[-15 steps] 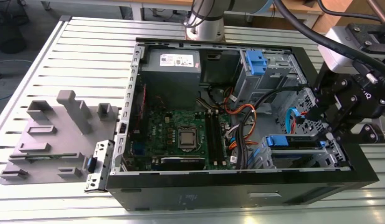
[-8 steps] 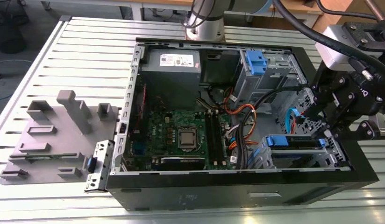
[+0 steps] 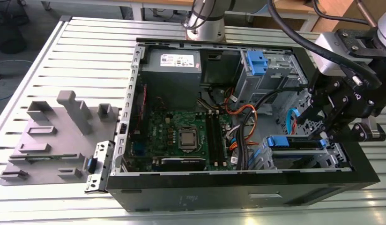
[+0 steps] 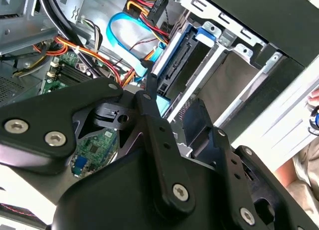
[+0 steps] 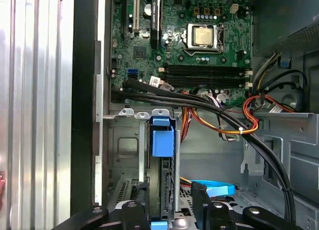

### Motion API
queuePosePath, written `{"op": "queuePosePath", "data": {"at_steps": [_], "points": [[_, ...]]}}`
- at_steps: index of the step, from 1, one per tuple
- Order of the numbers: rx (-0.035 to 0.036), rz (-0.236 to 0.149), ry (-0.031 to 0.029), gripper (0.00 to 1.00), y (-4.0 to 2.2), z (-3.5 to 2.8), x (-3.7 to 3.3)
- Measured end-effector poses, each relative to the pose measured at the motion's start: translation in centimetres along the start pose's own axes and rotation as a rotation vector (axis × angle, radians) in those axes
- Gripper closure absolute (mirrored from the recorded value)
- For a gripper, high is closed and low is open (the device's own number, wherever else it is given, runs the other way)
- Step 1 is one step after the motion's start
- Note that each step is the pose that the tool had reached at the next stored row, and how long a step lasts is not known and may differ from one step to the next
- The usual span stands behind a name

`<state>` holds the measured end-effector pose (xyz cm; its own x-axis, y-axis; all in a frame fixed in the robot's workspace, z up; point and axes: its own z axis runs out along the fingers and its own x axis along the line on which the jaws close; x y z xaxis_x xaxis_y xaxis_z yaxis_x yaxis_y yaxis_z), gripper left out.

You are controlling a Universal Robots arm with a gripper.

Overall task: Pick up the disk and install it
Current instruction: 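Insert the first disk wire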

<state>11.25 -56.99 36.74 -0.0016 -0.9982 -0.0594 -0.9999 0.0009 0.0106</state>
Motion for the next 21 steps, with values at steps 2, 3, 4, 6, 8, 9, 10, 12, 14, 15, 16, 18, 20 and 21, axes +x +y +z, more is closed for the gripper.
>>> {"op": "queuePosePath", "data": {"at_steps": [2, 3, 4, 6, 8, 9, 10, 12, 14, 15, 16, 18, 20, 21], "points": [[0.0, 0.0, -0.0003, 0.52, -0.01, 0.09, -0.15], [0.0, 0.0, -0.0003, 0.52, -0.01, 0.11, -0.24], [0.0, 0.0, -0.0002, 0.52, -0.01, 0.13, -0.33], [0.0, 0.0, -0.0003, 0.52, -0.02, 0.18, -0.5], [0.0, 0.0, -0.0002, 0.52, -0.07, 0.23, -0.68], [0.0, 0.0, -0.0002, 0.52, -0.11, 0.28, -0.73], [0.0, 0.0, -0.0004, 0.52, -0.16, 0.36, -0.76], [0.0, 0.0, -0.0002, 0.52, -0.25, 0.54, -0.81], [0.0, 0.0, -0.0001, 0.52, -0.32, 0.72, -0.85], [0.0, 0.0, -0.0003, 0.52, -0.33, 0.78, -0.87], [0.0, 0.0, -0.0003, 0.52, -0.33, 0.77, -0.87], [0.0, 0.0, -0.0003, 0.52, -0.34, 0.78, -0.87], [0.0, 0.0, -0.0002, 0.52, -0.34, 0.79, -0.87], [0.0, 0.0, -0.0003, 0.52, -0.34, 0.82, -0.88]]}}
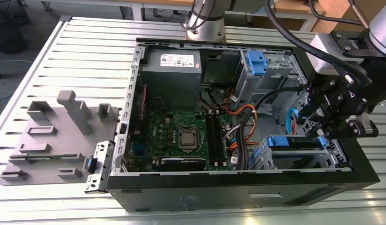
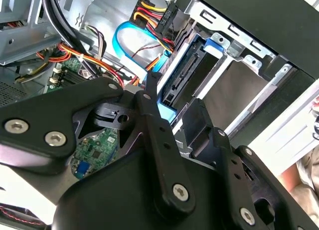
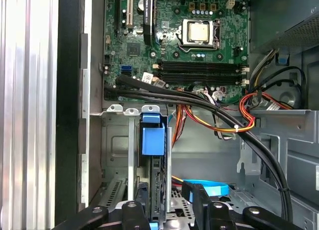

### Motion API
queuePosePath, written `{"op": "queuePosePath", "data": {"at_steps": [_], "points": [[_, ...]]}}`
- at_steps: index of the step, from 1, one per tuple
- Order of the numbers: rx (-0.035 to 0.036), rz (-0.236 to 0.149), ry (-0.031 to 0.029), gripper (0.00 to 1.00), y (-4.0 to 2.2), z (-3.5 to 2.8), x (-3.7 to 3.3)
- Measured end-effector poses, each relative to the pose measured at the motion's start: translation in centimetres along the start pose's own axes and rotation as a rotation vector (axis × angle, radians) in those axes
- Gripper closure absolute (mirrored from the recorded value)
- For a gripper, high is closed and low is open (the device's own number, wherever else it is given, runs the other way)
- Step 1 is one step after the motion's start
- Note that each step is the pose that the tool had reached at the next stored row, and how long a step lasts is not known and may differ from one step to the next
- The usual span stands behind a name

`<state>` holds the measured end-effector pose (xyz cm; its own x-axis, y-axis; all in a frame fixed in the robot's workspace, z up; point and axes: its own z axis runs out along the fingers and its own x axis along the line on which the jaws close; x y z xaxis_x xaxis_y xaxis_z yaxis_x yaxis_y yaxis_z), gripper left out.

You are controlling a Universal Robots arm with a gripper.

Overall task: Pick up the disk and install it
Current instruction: 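Insert the first disk wire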

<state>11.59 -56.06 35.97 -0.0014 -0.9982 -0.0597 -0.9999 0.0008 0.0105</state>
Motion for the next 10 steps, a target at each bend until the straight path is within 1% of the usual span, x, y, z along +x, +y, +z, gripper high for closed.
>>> {"op": "queuePosePath", "data": {"at_steps": [6, 10], "points": [[0.0, 0.0, 0.0, 0.52, 0.0, 0.4, 0.03], [0.0, 0.0, 0.0002, 0.52, 0.0, 0.41, 0.03]]}}
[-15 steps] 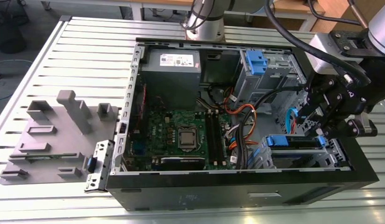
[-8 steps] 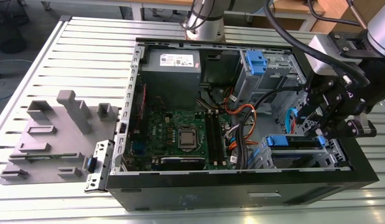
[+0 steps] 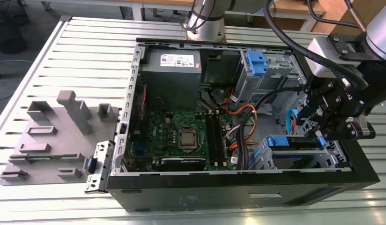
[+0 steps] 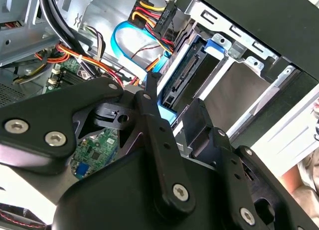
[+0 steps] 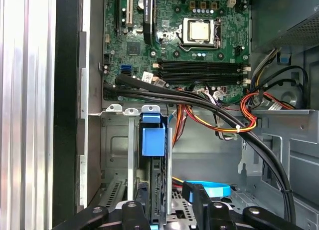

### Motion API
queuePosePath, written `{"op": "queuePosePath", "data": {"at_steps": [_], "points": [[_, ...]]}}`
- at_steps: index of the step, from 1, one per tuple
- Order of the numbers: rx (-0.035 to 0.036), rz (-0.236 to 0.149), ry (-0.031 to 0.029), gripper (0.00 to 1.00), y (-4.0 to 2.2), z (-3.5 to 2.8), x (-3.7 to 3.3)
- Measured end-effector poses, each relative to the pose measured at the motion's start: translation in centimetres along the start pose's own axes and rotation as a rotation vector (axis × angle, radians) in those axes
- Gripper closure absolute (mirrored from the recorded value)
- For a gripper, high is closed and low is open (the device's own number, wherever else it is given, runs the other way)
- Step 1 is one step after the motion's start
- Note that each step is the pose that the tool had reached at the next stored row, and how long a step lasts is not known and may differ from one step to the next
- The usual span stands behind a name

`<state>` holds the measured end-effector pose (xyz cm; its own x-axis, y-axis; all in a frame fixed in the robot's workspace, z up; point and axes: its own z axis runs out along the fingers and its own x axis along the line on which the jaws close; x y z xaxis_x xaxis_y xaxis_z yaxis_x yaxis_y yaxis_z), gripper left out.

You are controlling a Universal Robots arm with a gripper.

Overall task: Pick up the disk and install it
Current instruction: 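Insert the first disk wire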

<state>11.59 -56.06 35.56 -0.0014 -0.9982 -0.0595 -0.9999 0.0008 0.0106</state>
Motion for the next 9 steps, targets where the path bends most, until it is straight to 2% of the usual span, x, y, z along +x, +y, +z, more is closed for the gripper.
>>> {"op": "queuePosePath", "data": {"at_steps": [9], "points": [[0.0, 0.0, -0.0001, 0.52, 0.0, 0.04, -0.65]]}}
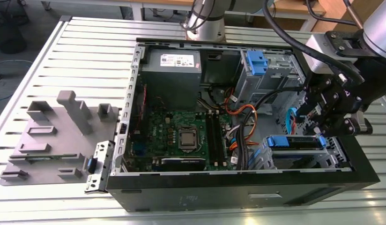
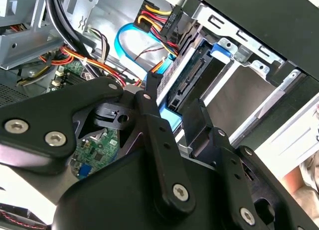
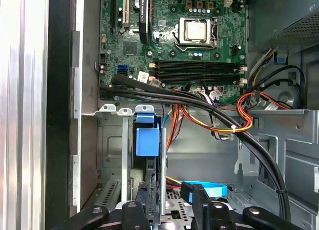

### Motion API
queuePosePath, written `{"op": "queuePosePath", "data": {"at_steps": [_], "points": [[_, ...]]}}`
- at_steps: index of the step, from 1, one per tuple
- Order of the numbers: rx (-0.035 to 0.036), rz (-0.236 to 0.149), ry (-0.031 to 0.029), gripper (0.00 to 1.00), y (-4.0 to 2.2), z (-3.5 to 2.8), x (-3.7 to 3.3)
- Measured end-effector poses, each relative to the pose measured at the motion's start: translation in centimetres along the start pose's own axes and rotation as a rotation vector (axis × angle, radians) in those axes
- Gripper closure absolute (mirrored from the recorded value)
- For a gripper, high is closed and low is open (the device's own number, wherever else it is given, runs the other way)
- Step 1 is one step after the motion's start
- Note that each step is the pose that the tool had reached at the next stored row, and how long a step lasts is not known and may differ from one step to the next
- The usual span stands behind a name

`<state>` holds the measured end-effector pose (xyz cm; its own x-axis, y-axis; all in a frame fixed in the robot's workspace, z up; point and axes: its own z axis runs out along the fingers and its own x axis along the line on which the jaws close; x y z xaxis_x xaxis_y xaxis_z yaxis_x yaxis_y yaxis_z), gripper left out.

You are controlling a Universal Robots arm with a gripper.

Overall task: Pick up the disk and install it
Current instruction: 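Insert the first disk wire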

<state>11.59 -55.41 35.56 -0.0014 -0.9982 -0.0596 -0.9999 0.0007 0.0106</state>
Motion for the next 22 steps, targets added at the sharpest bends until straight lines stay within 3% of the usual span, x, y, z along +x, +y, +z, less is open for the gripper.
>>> {"op": "queuePosePath", "data": {"at_steps": [6, 13, 22], "points": [[0.0, 0.0, 0.0001, 0.52, 0.0, -0.15, -0.25], [0.0, 0.0, -0.0002, 0.52, 0.01, -0.85, -0.3], [-0.0003, 0.0, 0.0023, 0.52, 0.0, -0.01, -0.44]]}}
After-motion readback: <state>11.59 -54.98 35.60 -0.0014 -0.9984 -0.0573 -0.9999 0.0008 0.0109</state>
